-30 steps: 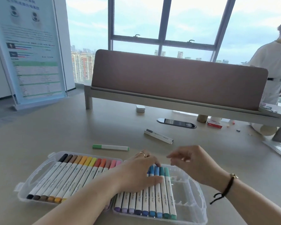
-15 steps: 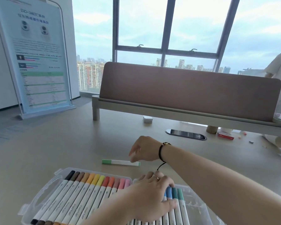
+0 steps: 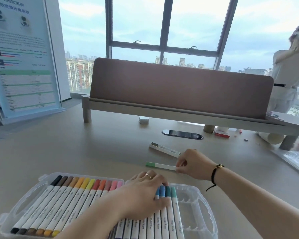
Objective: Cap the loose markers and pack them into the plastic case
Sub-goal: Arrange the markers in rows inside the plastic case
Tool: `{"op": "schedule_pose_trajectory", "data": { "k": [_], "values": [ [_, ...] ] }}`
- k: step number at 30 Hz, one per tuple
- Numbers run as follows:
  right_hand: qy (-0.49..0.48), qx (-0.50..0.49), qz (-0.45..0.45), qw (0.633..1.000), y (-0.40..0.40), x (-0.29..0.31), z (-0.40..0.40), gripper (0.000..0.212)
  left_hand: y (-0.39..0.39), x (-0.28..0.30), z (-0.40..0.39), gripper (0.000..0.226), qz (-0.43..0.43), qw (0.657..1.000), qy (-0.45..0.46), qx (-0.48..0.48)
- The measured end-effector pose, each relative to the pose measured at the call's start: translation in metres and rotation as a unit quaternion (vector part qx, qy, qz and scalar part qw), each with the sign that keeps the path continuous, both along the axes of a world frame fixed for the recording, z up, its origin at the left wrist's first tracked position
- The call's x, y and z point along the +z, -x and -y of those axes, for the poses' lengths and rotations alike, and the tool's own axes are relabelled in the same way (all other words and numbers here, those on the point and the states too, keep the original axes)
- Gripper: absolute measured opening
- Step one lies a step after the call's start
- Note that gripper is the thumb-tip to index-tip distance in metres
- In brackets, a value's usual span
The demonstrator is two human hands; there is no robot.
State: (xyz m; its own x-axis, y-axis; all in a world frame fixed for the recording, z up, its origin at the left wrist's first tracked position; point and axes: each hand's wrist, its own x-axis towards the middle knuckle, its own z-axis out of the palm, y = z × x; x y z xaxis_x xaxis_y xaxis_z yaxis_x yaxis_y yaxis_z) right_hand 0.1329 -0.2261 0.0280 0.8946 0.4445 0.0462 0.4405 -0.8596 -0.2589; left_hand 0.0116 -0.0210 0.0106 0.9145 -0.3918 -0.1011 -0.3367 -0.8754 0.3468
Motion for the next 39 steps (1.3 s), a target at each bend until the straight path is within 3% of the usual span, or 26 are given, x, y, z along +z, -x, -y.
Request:
{"op": "schedule_pose_trajectory", "data": {
  "k": [10,18,22,26,33,39],
  "values": [
    [0.006,-0.039,0.110,0.993,0.058,-0.020,0.054,0.018,0.000,0.003,0.006,0.052,0.022,1.000,-0.010,-0.006],
    [-0.166,-0.016,0.157,0.973,0.099,-0.012,0.061,0.006,0.001,-0.003,0.012,0.050,0.073,0.992,0.094,0.043],
    [-0.224,0.002,0.102,0.969,0.117,-0.010,0.055,0.013,0.005,-0.001,0.021,0.060,0.099,0.986,0.126,0.047],
    [-0.263,-0.005,0.032,0.964,0.125,-0.004,0.048,0.019,0.004,-0.004,0.021,0.054,0.100,0.991,0.085,0.033],
    [-0.171,0.023,-0.011,0.985,0.136,-0.006,0.039,0.022,0.002,-0.011,0.021,0.059,0.117,0.993,0.033,-0.009],
    [-0.132,0.067,-0.048,0.988,0.141,-0.008,0.036,0.018,0.006,-0.003,0.021,0.029,0.090,0.993,0.070,-0.023]
  ]
}}
